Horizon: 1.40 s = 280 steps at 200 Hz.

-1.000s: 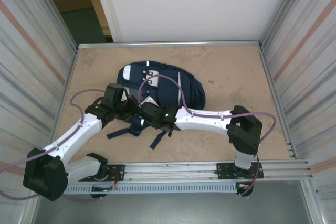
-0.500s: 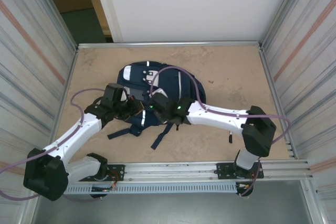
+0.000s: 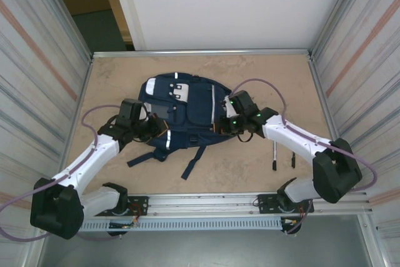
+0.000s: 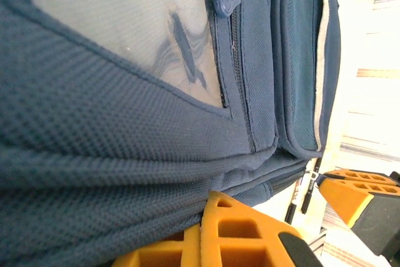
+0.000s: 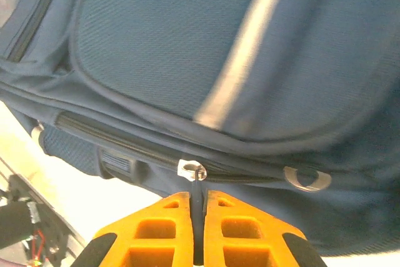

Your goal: Pack the student bag

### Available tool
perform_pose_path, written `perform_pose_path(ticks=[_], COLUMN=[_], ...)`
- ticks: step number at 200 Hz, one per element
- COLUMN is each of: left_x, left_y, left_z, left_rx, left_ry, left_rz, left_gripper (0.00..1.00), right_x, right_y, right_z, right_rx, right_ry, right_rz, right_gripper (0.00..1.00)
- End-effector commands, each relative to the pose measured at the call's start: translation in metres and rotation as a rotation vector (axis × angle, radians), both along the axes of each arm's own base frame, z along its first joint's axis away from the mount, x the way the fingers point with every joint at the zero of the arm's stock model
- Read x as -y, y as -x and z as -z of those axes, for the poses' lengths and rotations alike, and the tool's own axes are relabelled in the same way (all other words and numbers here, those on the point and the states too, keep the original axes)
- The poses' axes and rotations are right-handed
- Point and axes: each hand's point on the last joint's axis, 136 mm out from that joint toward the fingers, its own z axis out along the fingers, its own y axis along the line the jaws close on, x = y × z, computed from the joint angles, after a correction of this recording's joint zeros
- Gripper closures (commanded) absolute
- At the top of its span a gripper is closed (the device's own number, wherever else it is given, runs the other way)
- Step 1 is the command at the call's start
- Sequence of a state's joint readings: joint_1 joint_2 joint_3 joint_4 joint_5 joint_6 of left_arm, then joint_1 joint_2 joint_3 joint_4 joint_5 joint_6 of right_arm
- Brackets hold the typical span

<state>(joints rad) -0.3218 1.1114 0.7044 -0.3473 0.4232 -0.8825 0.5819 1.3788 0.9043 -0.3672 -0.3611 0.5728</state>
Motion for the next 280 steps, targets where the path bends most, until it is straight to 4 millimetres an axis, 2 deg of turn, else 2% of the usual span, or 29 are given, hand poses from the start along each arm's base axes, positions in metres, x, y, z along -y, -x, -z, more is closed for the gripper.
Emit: perform_pose_path(ticks=[1,27,45,87,120,129,141,156,168,182,187,193,209,231,246,262,280], left_x=[-0.022,-0.037,-0.047,-0.059,-0.057,-0.056,-0.056,-0.059,-0.067,-0.073,-0.074,-0.073,-0.068,-0.046,-0.029,-0.014,-0.002], left_y=[-0.013,-0.027,-0.039,-0.073,-0.114,-0.126,-0.139,-0.144,-0.139,-0.121,-0.113,-0.102,-0.070,-0.034,-0.011,0.001,0.006], left_z=[0.008,0.011,0.012,0.016,0.020,0.023,0.018,0.007,-0.002,-0.015,-0.021,-0.025,-0.031,-0.029,-0.017,-0.005,0.006], left_rx=[0.018,0.012,-0.002,-0.023,-0.009,-0.010,-0.025,-0.007,0.016,0.032,0.038,0.039,0.043,0.025,-0.002,-0.005,-0.026], left_ry=[-0.065,-0.077,-0.072,-0.084,-0.101,-0.108,-0.109,-0.117,-0.138,-0.145,-0.138,-0.127,-0.068,0.022,0.037,0.034,0.058], left_rz=[-0.046,-0.087,-0.109,-0.120,-0.117,-0.103,-0.090,-0.102,-0.152,-0.187,-0.191,-0.192,-0.192,-0.154,-0.141,-0.159,-0.187], left_gripper=[1.00,1.00,1.00,1.00,1.00,0.88,0.63,0.53,0.49,0.41,0.35,0.21,0.09,0.10,0.13,0.15,0.20], right_x=[0.030,0.057,0.060,0.043,0.006,-0.004,-0.018,-0.033,-0.045,-0.059,-0.063,-0.070,-0.087,-0.112,-0.127,-0.144,-0.160], right_y=[0.005,0.005,0.009,0.014,0.018,0.020,0.019,0.013,0.011,0.011,0.011,0.013,0.019,0.028,0.032,0.036,0.042], right_z=[-0.006,-0.008,-0.019,-0.051,-0.084,-0.090,-0.095,-0.094,-0.093,-0.093,-0.092,-0.092,-0.086,-0.077,-0.071,-0.067,-0.063], right_rx=[-0.042,-0.038,0.000,0.077,0.182,0.209,0.239,0.250,0.246,0.254,0.258,0.263,0.254,0.242,0.232,0.222,0.204], right_ry=[-0.056,-0.070,-0.083,-0.170,-0.189,-0.179,-0.173,-0.170,-0.178,-0.180,-0.176,-0.176,-0.180,-0.187,-0.207,-0.233,-0.251], right_rz=[0.056,0.084,0.063,-0.036,-0.154,-0.177,-0.192,-0.190,-0.198,-0.219,-0.224,-0.237,-0.278,-0.328,-0.353,-0.383,-0.405], right_gripper=[1.00,1.00,1.00,1.00,1.00,1.00,1.00,1.00,1.00,1.00,1.00,1.00,1.00,1.00,1.00,1.00,1.00])
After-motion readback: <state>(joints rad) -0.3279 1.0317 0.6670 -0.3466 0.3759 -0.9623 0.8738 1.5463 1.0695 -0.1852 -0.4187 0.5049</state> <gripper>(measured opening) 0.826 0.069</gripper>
